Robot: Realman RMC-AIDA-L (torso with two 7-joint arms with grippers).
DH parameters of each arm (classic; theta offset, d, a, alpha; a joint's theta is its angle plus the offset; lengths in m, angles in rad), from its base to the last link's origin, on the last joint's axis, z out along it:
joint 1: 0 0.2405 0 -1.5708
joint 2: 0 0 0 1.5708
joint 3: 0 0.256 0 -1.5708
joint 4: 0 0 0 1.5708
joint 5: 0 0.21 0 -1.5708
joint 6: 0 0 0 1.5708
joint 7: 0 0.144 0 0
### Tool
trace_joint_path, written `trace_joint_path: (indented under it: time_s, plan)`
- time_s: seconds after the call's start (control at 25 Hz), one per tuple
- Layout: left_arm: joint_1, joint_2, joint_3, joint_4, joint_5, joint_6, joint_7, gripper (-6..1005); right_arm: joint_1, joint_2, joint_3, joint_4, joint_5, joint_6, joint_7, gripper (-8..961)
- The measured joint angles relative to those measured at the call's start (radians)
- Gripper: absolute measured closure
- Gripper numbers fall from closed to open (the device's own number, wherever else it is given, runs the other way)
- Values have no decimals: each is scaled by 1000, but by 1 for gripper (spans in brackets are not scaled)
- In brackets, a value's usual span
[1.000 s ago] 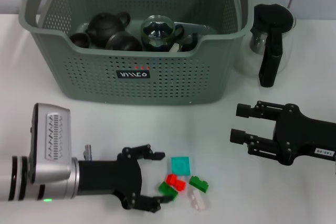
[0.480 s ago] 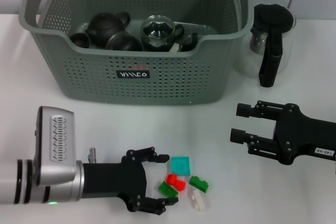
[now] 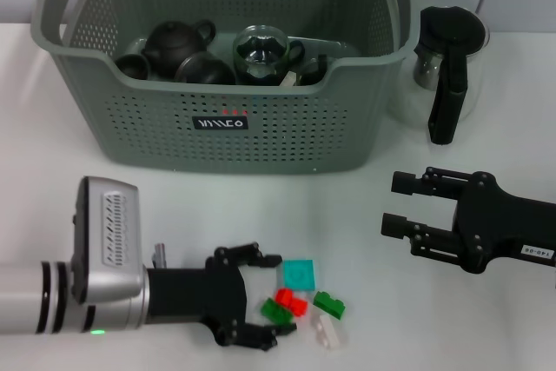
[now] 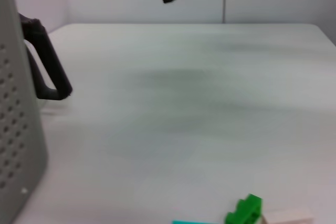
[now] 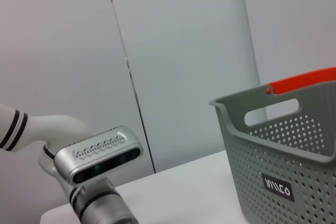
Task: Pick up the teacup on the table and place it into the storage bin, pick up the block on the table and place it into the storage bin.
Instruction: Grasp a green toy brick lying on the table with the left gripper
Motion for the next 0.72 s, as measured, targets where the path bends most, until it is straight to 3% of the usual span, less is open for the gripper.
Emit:
trace_joint_path:
  time_s: [0.36,0.72]
  plan:
    - [17,6,-20,-41,-40,-53,0,97,-1,0,0,0,0,0,0,311]
    - [56,11,-20,-73,-38,32,-4,97,-7,0,2,0,0,-5,1,311]
